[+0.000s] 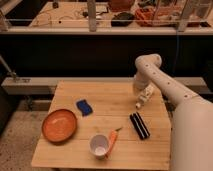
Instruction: Place the bottle in the ceramic bowl
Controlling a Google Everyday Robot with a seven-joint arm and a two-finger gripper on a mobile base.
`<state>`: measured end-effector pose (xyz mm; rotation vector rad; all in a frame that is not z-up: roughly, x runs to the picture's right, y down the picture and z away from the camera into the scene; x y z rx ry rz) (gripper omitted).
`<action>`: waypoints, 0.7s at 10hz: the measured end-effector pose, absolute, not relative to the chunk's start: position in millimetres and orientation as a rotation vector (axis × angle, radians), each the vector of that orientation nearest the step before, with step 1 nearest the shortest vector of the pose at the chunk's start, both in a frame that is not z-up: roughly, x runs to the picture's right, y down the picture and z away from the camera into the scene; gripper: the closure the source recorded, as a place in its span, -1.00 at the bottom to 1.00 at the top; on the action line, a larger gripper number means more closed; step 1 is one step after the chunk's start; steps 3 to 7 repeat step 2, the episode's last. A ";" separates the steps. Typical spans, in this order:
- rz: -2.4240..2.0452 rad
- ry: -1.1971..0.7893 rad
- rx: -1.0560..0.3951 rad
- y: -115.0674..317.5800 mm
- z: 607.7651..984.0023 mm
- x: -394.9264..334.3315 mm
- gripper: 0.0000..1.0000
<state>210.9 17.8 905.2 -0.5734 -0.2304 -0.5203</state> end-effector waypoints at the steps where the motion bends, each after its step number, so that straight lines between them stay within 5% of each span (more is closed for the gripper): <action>1: -0.522 -0.229 -0.573 17.6 905.7 212.5 0.76; 7: -0.522 -0.228 -0.573 17.9 906.5 213.4 0.70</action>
